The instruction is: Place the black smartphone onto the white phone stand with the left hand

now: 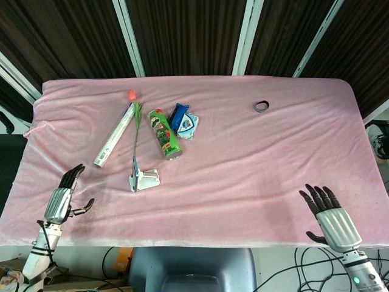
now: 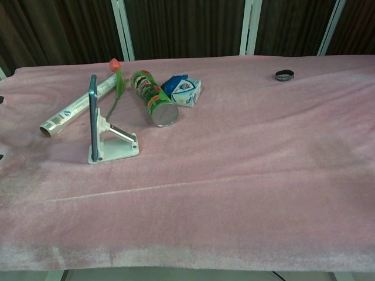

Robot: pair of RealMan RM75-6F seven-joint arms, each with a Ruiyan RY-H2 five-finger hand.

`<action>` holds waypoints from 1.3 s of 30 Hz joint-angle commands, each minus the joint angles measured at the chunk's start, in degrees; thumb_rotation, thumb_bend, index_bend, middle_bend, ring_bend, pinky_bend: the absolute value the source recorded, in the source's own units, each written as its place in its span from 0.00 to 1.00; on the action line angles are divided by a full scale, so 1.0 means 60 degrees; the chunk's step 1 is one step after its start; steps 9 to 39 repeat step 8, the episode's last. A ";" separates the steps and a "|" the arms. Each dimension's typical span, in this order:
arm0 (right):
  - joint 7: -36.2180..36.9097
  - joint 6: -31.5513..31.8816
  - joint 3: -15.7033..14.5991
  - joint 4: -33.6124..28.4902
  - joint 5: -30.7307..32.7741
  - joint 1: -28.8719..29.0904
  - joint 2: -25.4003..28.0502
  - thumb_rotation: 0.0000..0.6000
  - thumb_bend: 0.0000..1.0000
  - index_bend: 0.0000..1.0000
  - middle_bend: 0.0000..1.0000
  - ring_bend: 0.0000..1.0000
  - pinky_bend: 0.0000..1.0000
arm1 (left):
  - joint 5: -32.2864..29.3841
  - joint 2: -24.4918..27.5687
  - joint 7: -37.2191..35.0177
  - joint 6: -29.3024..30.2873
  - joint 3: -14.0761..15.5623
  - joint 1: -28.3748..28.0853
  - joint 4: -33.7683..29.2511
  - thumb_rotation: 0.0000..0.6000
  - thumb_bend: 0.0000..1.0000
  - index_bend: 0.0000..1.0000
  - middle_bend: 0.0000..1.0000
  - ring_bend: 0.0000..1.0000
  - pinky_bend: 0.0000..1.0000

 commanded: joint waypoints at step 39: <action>-0.0410 -0.0175 0.0029 -0.0030 0.0099 0.0049 -0.0171 1.00 0.19 0.00 0.00 0.00 0.04 | -0.0888 0.1713 0.6775 0.1158 0.0190 0.1698 -0.3662 1.00 0.33 0.00 0.00 0.00 0.00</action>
